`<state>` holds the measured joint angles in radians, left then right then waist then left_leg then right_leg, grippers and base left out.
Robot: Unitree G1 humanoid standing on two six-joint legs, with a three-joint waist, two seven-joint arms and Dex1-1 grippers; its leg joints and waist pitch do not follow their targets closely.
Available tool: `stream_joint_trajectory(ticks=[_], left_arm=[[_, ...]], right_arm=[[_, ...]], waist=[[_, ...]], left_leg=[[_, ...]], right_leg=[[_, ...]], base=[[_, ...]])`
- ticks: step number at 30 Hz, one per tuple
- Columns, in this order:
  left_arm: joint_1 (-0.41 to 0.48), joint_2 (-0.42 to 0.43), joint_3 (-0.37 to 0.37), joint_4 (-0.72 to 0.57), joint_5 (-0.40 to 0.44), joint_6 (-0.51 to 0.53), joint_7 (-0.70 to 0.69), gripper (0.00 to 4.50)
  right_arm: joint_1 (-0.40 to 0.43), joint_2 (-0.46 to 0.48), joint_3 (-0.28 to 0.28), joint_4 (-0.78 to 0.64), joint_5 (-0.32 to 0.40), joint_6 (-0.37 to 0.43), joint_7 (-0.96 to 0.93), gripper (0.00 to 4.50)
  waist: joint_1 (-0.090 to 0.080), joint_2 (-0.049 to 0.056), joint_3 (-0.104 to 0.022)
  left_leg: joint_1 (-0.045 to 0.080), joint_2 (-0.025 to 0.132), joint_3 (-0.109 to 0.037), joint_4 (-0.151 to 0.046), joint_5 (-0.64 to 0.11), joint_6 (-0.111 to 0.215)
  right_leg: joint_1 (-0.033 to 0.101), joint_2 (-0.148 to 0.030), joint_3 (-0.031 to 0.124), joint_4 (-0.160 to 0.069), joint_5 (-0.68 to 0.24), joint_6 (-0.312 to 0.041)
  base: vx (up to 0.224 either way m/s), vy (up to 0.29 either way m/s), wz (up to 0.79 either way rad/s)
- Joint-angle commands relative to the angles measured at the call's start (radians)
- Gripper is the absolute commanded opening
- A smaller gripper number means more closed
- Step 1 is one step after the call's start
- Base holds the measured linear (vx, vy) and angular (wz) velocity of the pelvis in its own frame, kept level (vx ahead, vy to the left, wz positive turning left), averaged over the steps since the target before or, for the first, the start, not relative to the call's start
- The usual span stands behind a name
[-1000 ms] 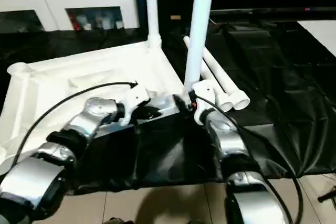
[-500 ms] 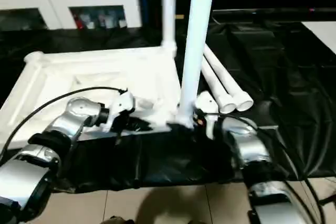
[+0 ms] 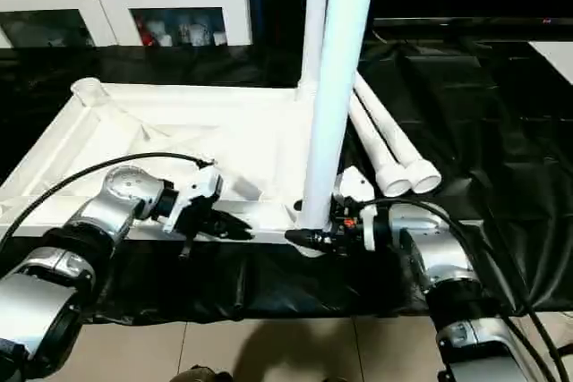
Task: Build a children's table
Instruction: Rotate leg to tighten
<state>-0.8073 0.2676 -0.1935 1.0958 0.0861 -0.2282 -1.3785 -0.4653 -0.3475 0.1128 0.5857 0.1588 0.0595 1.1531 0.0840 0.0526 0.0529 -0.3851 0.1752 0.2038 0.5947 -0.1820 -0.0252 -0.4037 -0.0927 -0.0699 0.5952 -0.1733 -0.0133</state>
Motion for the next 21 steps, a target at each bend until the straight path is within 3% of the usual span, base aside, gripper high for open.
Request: stream_joint_trajectory(ticks=[1, 4, 5, 7, 8, 11, 13, 15, 21], left_arm=[[-0.038, -0.037, 0.028, -0.002, -0.016, 0.022, 0.106, 0.0], [-0.06, -0.071, 0.023, 0.021, 0.019, 0.049, 0.261, 0.0], [-0.061, -0.073, 0.024, 0.021, 0.02, 0.05, 0.265, 0.0], [-0.077, -0.132, 0.027, 0.032, 0.039, 0.089, 0.433, 0.0], [-0.077, -0.132, 0.027, 0.032, 0.039, 0.089, 0.433, 0.0], [-0.081, -0.177, 0.038, 0.037, 0.034, 0.115, 0.534, 0.0], [-0.078, -0.199, 0.033, 0.041, 0.045, 0.108, 0.572, 0.0], [-0.073, -0.209, 0.029, 0.041, 0.049, 0.101, 0.581, 0.0], [-0.052, -0.184, 0.024, 0.022, 0.039, 0.055, 0.485, 0.0]], right_arm=[[-0.013, 0.06, 0.013, 0.063, -0.062, 0.004, -0.171, 2.76], [-0.065, 0.147, -0.017, 0.165, -0.111, -0.009, -0.433, 2.75], [-0.066, 0.149, -0.017, 0.167, -0.111, -0.009, -0.439, 2.75], [-0.129, 0.235, -0.032, 0.259, -0.132, -0.001, -0.67, 2.74], [-0.129, 0.235, -0.032, 0.259, -0.132, -0.001, -0.67, 2.74], [-0.16, 0.285, -0.04, 0.295, -0.141, -0.012, -0.743, 2.74], [-0.177, 0.3, -0.028, 0.321, -0.172, -0.06, -0.771, 2.74], [-0.185, 0.307, -0.032, 0.333, -0.175, -0.097, -0.775, 3.3], [-0.181, 0.271, -0.058, 0.322, -0.122, -0.162, -0.668, 3.88]], waist=[[-0.007, -0.015, -0.066], [-0.033, -0.012, -0.063], [-0.036, -0.013, -0.062], [-0.044, -0.006, -0.064], [-0.049, -0.009, -0.064], [-0.047, -0.007, -0.068], [-0.046, -0.01, -0.069], [-0.045, -0.009, -0.068], [-0.042, -0.008, -0.069]], left_leg=[[0.022, 0.063, -0.028, -0.074, -0.227, 0.05], [0.027, 0.057, -0.034, -0.08, -0.28, 0.002], [0.029, 0.056, -0.033, -0.079, -0.292, 0.004], [0.027, 0.057, -0.033, -0.08, -0.282, 0.0], [0.028, 0.055, -0.035, -0.082, -0.292, -0.003], [0.027, 0.054, -0.03, -0.077, -0.271, 0.022], [0.023, 0.053, -0.029, -0.074, -0.246, 0.038], [0.022, 0.052, -0.028, -0.073, -0.24, 0.049], [0.019, 0.055, -0.029, -0.073, -0.243, 0.07]], right_leg=[[0.044, -0.071, 0.042, -0.07, -0.254, -0.255], [0.039, -0.072, 0.042, -0.082, -0.362, -0.223], [0.039, -0.071, 0.043, -0.088, -0.377, -0.216], [0.036, -0.068, 0.045, -0.083, -0.336, -0.223], [0.037, -0.065, 0.043, -0.084, -0.327, -0.224], [0.041, -0.066, 0.045, -0.082, -0.269, -0.235], [0.043, -0.066, 0.044, -0.078, -0.229, -0.241], [0.044, -0.066, 0.043, -0.078, -0.216, -0.246], [0.049, -0.067, 0.041, -0.078, -0.228, -0.241]], base=[[0.0, 0.0, 0.0], [0.0, 0.0, 0.0], [0.0, 0.0, 0.0], [0.0, 0.0, 0.0], [0.0, 0.0, 0.0], [0.0, 0.0, 0.0], [0.0, 0.0, 0.0], [0.0, 0.0, 0.0], [0.0, 0.0, 0.0]])
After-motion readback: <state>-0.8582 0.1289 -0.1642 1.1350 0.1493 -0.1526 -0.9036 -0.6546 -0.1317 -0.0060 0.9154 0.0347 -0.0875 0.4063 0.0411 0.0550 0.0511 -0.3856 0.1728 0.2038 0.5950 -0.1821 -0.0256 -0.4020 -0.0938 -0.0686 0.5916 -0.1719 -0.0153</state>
